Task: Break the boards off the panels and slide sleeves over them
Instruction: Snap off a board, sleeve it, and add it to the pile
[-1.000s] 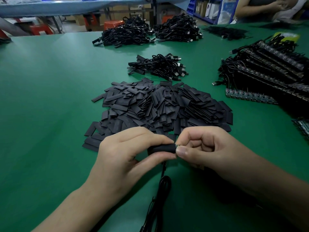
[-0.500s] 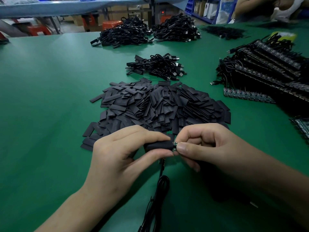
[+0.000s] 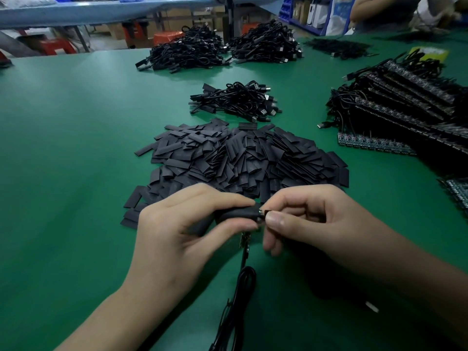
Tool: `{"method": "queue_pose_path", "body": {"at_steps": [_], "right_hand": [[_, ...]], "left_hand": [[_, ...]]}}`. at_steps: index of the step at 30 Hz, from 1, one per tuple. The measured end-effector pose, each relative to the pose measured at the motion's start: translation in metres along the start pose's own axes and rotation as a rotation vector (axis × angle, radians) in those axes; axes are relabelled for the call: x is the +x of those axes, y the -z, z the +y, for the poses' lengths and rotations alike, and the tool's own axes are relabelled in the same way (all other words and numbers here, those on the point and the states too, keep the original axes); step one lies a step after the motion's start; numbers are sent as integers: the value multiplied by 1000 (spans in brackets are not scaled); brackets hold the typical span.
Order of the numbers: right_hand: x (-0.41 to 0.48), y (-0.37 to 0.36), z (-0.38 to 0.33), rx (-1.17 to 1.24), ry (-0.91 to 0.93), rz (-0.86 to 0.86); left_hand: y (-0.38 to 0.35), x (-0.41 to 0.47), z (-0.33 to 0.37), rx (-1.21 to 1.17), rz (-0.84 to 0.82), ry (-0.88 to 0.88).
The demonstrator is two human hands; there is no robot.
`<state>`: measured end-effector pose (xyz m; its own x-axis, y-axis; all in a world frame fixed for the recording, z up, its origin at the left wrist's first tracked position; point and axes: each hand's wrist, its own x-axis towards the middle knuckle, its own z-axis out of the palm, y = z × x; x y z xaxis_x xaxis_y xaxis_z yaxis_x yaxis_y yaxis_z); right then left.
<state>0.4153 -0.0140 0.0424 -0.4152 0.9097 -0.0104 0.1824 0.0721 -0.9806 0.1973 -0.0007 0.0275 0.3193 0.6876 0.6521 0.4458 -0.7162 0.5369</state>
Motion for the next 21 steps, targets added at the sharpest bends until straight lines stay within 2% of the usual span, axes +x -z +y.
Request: {"method": "queue_pose_path", "body": {"at_steps": [12,21], "right_hand": [[-3,-7,0,-339,81,86],[-2,-7,0,-297,107,69]], "left_hand": [[2,0,-3,-12,-46,17],[0,0,-1,13,-35,-12]]}}
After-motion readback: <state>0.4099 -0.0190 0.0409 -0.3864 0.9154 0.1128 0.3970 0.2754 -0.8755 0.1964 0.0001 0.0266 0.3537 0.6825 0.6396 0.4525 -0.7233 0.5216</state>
